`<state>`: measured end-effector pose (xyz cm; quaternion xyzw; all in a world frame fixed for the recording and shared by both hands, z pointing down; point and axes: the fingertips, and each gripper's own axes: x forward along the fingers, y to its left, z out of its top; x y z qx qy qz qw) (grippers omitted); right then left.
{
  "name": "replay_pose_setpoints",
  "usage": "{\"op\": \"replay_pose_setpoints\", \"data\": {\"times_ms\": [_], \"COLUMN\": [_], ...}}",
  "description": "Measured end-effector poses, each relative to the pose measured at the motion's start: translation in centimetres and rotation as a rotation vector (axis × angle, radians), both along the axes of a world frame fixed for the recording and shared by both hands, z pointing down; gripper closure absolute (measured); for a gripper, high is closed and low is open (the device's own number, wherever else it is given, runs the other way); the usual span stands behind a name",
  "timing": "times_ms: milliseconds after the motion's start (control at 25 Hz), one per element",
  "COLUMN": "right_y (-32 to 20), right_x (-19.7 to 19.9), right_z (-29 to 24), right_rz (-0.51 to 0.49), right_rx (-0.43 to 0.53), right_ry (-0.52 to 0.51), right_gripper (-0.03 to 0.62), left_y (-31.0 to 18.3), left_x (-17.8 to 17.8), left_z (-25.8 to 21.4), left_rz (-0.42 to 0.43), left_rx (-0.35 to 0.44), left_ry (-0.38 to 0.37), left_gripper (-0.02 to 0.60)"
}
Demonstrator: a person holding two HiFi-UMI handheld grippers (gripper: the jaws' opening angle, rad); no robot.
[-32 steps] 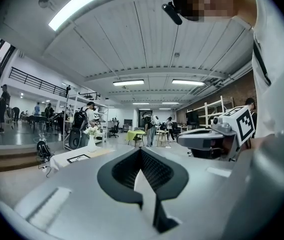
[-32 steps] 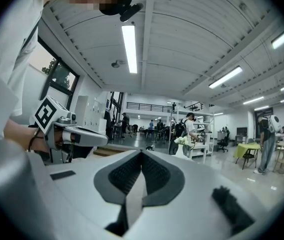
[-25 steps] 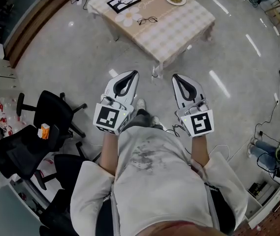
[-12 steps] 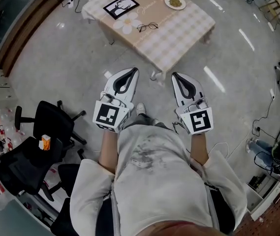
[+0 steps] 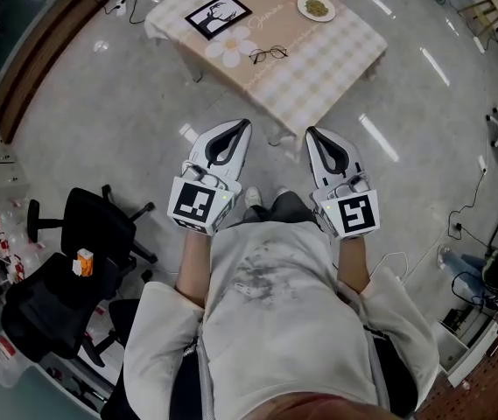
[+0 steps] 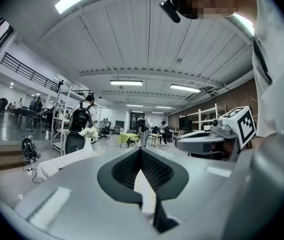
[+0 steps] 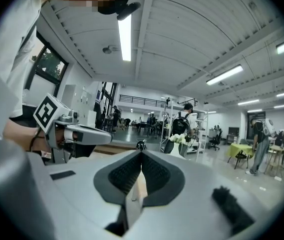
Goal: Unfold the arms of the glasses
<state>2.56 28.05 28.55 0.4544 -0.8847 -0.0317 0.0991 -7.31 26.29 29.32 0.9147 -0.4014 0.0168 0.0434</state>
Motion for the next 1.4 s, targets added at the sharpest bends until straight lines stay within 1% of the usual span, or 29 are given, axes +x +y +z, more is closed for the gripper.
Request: {"op": "replay_pose_setpoints", "data": {"times_ms": [160, 240, 400, 800, 1040, 1200, 1400], "right_y": [-1.9, -2.8, -4.8, -11.9, -15.6, -17.1, -18.7], "right_x": [0.2, 0.3, 0.3, 0.1, 1.0, 1.8, 3.0], "right_z": [-0.1, 0.2, 1.1, 2.3, 2.6, 2.8, 3.5], "right_rz": [0.028, 0.026, -0.031, -0.143, -0.178, -0.228, -0.251], "right_rx": [-0.026, -0.036, -0.021, -0.05, -0.076, -0.069, -0.097], "right_ry": [0.014, 0.01, 0.0, -0.008, -0.003, -0.001, -0.007], "right_gripper": [0.579, 0.579, 0.579, 0.579, 0.579, 0.579, 0.579], "left_y": [-1.5, -2.3, -4.0, -9.7, -13.0, -14.8, -16.2], "left_x": [0.0, 0.1, 0.3, 0.9, 2.0, 3.0, 4.2], "left_z": [0.3, 0.6, 1.2, 2.0, 2.3, 2.4, 2.3], "left_rz": [0.001, -0.002, -0.02, -0.088, -0.125, -0.143, -0.168], "left_rx": [-0.01, -0.017, -0.028, -0.036, -0.048, -0.056, -0.063], "left_ry": [0.001, -0.002, -0.013, -0.026, -0.05, -0.07, -0.091], "left_gripper": [0.572, 0.572, 0.572, 0.572, 0.572, 0.572, 0.572]}}
